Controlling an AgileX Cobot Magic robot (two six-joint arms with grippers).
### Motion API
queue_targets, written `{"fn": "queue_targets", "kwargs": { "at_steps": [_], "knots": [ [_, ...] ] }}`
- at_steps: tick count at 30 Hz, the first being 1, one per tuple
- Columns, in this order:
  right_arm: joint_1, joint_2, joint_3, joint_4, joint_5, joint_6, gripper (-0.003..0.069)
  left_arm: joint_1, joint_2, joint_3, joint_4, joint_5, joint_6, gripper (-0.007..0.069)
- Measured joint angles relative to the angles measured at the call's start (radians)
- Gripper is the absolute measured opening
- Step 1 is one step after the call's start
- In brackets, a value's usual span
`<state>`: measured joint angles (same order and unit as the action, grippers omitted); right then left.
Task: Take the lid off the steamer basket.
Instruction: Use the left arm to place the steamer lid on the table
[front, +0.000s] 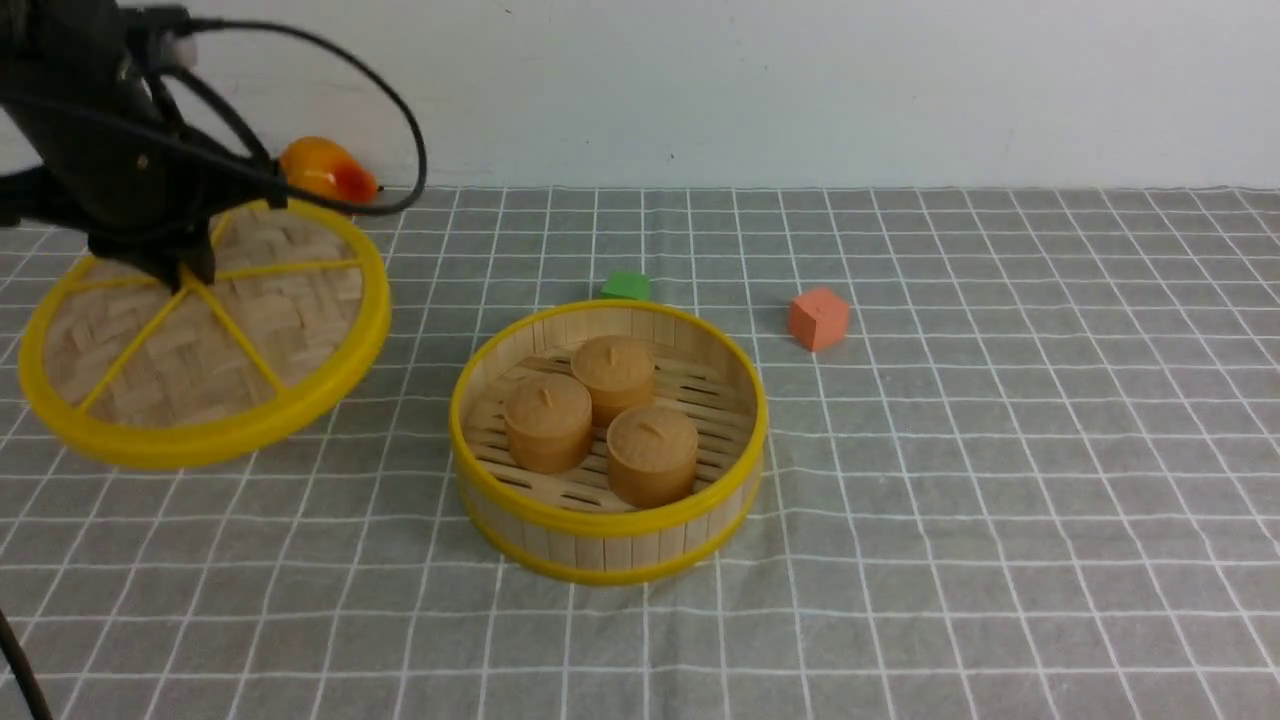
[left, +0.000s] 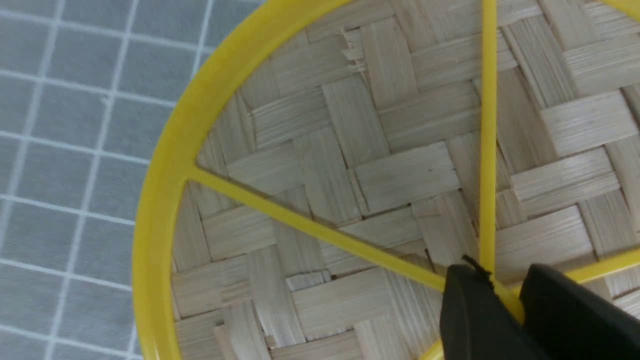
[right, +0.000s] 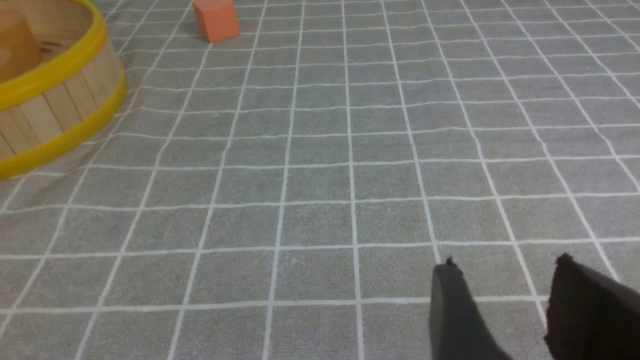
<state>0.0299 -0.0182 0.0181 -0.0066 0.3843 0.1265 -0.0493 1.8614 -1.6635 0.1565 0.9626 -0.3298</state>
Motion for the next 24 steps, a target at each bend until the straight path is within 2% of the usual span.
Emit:
{"fn": "queue_targets", "kwargs": {
  "at_steps": [8, 15, 19, 21, 22, 23, 24],
  "knots": [
    [0.000, 0.000, 0.000, -0.001, 0.000, 0.000, 0.0244, -0.025, 0.123, 0.057, -0.009, -0.187, -0.004, 0.0103],
    [0.000, 0.000, 0.000, -0.001, 0.000, 0.000, 0.0244, -0.062, 0.206, 0.057, 0.044, -0.201, -0.004, 0.0105],
    [0.000, 0.000, 0.000, -0.001, 0.000, 0.000, 0.0244, -0.064, 0.206, 0.057, 0.039, -0.207, -0.004, 0.0186],
    [0.000, 0.000, 0.000, 0.000, 0.000, 0.000, 0.0244, -0.065, 0.203, 0.057, 0.006, -0.207, -0.004, 0.0311],
    [0.000, 0.000, 0.000, 0.000, 0.000, 0.000, 0.0244, -0.065, 0.200, 0.058, 0.001, -0.204, -0.004, 0.0322],
    [0.000, 0.000, 0.000, 0.000, 0.000, 0.000, 0.0244, -0.066, 0.186, 0.060, -0.026, -0.202, -0.003, 0.0395],
    [0.000, 0.000, 0.000, 0.000, 0.000, 0.000, 0.0244, -0.066, 0.181, 0.060, -0.029, -0.202, -0.001, 0.0414]
  ]
}}
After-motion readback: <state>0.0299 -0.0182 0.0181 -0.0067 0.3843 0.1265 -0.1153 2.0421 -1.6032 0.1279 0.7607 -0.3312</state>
